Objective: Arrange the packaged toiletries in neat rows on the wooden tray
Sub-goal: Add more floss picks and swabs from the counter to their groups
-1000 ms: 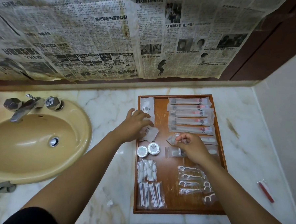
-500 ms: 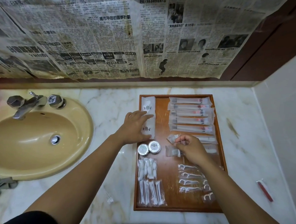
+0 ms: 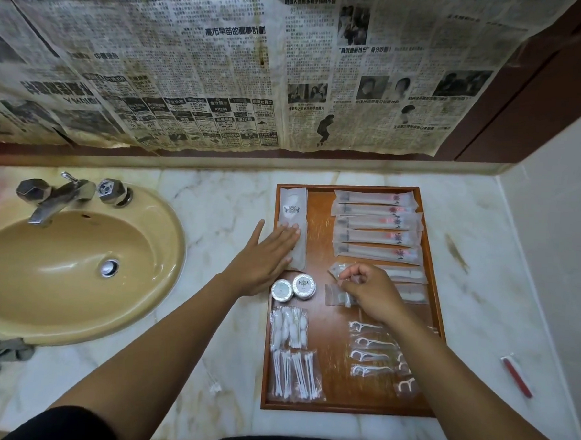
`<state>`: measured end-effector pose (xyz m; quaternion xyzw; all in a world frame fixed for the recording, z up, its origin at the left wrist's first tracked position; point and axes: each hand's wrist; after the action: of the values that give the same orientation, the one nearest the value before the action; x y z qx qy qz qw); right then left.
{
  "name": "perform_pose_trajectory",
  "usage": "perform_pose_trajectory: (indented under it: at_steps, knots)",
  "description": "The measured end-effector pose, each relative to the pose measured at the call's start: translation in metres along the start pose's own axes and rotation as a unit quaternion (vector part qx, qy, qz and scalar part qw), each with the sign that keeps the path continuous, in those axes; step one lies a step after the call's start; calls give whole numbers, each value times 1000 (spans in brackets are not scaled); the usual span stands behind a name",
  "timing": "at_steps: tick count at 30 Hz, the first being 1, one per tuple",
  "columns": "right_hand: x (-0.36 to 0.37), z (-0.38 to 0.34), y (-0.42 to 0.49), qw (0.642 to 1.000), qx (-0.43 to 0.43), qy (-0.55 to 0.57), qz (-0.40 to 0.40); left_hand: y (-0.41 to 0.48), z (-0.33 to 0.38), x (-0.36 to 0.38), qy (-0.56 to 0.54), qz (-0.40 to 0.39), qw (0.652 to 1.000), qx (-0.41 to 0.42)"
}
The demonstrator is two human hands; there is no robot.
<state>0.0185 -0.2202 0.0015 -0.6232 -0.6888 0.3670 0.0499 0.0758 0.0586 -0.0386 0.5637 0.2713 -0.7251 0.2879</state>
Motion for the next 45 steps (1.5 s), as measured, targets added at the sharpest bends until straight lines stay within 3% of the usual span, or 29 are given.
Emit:
perform_pose_trajectory:
  at_steps: [8,11,15,19,22,26,29,31,36,45]
  knots:
    - [8,-5,-12,1000,6,-9,-5,3,-7,19,75,-36,997,0]
    - [11,-6,-20,1000,9,-1,-5,1,-4,15,27,-20,999,-14]
    - [19,-14,-32,999,17,30,-27,-17,-2,-11,-95,78,986,-113]
    - [50,-34,-48,994,31,79,-72,-70,14,-32,-231,171,925,-250]
    - [83,-46,-60,987,37,91,-128,-128,32,-41,-238,174,888,-352]
    - [129,-57,-76,978,22,41,-201,-200,65,-33,-198,53,823,-530]
    - [159,-54,-80,976,-13,-63,-208,-226,97,-12,-170,-50,776,-606]
    - [172,-51,-81,962,-48,-165,-210,-230,112,1,-157,-67,760,-627]
    - [189,-42,-84,900,-105,-361,-223,-229,127,14,-148,-62,763,-626]
    - [176,-30,-97,915,-97,-338,-196,-246,136,16,-246,0,739,-627]
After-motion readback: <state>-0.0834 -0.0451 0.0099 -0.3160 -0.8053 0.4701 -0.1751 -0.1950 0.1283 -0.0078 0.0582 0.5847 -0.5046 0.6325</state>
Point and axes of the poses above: each hand's wrist, its own y-axis towards the middle knuckle, its own x-axis out of the palm, z = x × y, and after that the axes turned 2 degrees about x, right-handed
